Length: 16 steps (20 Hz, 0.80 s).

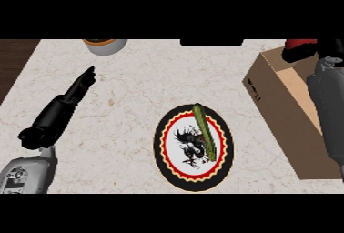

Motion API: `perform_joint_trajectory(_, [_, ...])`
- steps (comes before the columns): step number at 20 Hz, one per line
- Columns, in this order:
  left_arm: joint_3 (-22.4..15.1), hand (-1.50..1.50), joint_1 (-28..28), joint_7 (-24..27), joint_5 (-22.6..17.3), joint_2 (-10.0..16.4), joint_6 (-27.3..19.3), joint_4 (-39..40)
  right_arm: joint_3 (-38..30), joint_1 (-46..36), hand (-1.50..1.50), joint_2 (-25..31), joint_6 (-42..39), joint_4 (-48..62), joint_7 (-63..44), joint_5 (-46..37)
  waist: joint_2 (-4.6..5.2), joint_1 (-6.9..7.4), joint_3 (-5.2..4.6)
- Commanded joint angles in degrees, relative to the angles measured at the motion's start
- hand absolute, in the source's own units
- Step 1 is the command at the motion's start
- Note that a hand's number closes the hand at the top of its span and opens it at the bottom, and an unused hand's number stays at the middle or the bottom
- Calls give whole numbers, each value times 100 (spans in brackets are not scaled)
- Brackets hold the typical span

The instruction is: Pick the tomato from the plate and place it in the cardboard box

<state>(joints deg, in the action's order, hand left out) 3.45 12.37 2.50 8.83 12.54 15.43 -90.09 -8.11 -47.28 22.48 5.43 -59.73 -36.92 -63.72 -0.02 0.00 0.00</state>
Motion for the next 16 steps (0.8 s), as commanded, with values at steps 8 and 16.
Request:
perform_joint_trajectory(8, [45,0,-98,102,-21,25,80,47,-828,566,150,1100,-1829,1144,1299,1205,21,10,2])
perform_joint_trajectory(16, [101,0,109,-40,9,5,26,-7,-803,803,-150,1067,-2627,1336,1952,1627,13,38,3])
